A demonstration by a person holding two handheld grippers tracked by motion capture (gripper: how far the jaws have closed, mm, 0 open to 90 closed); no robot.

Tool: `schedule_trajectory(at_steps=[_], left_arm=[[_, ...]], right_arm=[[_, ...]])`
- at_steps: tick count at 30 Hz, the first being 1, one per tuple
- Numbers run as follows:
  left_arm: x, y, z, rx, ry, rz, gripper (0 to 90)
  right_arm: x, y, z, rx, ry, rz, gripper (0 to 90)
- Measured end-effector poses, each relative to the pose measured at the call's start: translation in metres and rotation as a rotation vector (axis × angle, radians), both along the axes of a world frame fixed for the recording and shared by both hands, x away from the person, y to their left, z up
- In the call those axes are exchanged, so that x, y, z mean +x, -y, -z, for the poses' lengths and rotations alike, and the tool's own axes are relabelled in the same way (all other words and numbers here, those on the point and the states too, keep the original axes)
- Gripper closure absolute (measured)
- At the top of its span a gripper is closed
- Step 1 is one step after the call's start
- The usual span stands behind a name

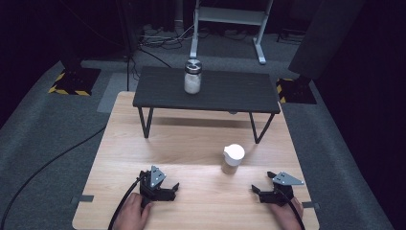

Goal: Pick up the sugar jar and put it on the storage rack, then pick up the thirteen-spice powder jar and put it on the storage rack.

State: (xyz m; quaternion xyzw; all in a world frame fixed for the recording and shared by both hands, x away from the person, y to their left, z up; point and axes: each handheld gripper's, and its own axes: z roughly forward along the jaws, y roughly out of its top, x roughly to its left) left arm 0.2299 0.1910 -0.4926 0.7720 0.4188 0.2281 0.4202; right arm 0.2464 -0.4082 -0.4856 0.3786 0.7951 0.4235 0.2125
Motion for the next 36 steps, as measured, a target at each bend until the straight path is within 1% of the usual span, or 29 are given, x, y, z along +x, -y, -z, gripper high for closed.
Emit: schedule_trajectory(at_steps=[15,36], left_arm=[[0.0000,0.0000,0.0001,0.000,0.000,0.000,0.3],[-0.0003,0.0007,0.0004,-0.002,0.000,-0.006,0.3]], right_arm=[[0.0000,0.0000,0.0001,0.000,0.000,-0.001,6.4],[-0.0007,-0.0029,0.0002,0.000,0.001,0.023,6.4]])
